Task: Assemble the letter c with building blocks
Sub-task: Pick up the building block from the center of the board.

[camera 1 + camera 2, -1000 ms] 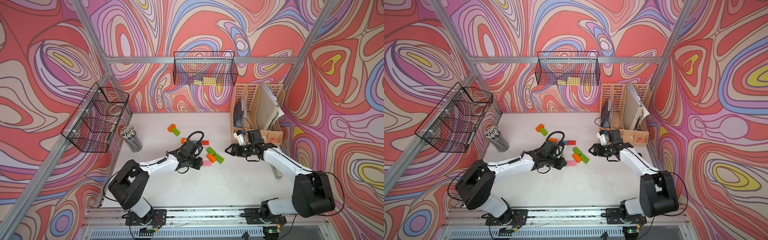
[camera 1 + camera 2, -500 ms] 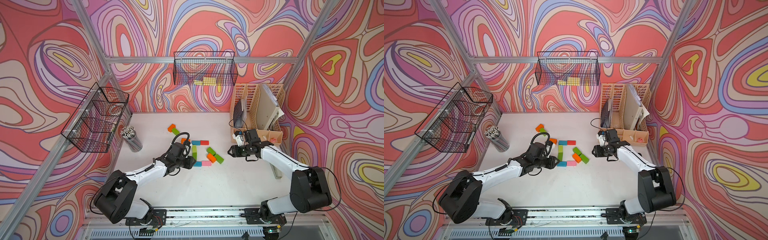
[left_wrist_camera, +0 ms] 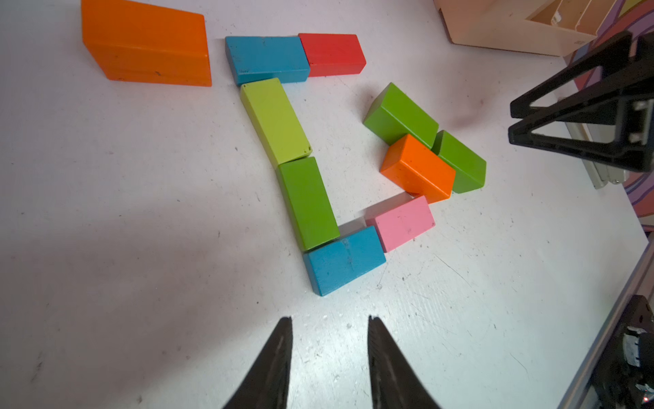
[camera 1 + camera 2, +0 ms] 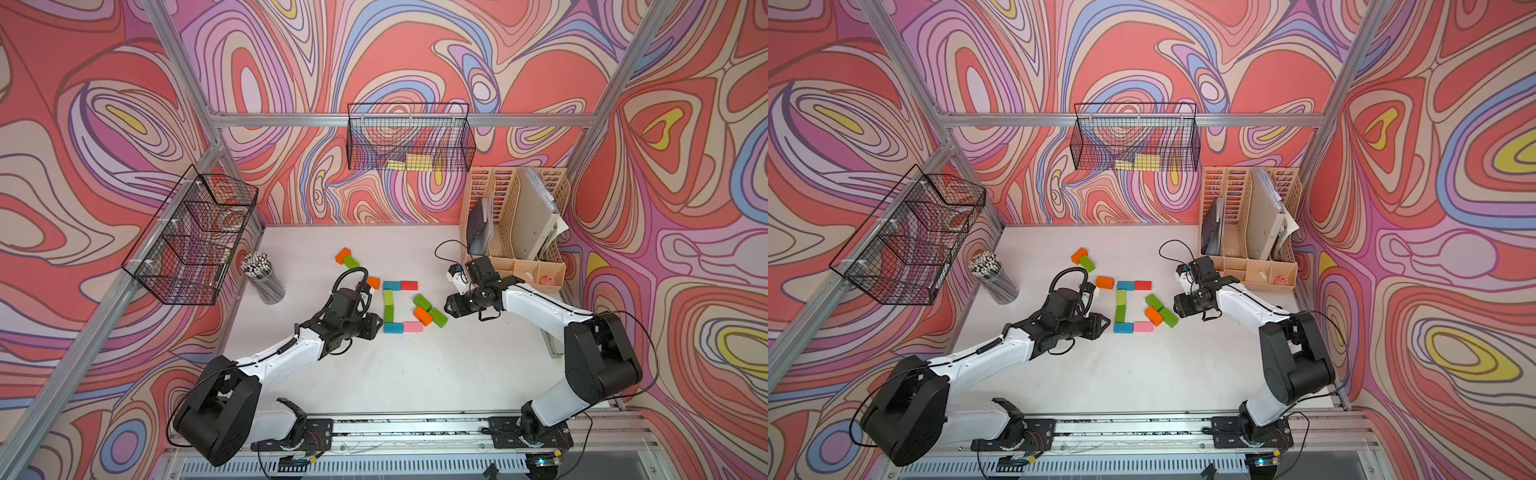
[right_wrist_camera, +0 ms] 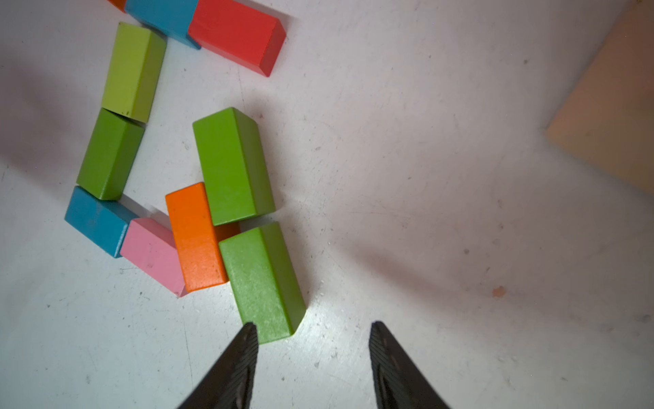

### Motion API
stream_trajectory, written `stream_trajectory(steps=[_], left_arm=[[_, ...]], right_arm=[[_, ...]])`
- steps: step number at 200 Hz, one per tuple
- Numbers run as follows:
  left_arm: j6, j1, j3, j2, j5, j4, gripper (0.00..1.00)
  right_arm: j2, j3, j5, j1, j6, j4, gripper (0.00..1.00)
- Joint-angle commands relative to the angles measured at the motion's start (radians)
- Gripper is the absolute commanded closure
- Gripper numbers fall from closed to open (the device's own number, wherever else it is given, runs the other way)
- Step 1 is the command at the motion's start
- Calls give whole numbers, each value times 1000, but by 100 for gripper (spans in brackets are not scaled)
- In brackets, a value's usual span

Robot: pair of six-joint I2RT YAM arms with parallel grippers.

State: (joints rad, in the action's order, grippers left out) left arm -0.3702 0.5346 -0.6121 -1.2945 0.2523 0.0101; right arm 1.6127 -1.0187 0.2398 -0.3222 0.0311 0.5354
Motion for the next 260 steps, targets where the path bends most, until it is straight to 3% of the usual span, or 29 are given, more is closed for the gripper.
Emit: stream_trajectory(steps=[1,23,47,90,157,206,260], left_arm=[[14,-7,17,32,-27,-6,62],[13,-7,25,32,-16,-14,62],[8,-7,26,14,5,-27,62],[10,-7,25,-2,5,-32,62],[17,-7,21,-14,-3,-24,62],[20,-7,26,0,-15,-20,62],[24,-7,24,0,-18,-16,61]], right_arm=[[37,-35,0,-16,39,17,44],[66,-52,2,-39,55,26,36],[85,-62,12,-53,65,33,34],[120,-72,6,-67,74,48,42],[152,-85,14,-88,83,54,40],[153,-90,-5,-93,78,61,47],[183,-93,2,-96,73,54,45]])
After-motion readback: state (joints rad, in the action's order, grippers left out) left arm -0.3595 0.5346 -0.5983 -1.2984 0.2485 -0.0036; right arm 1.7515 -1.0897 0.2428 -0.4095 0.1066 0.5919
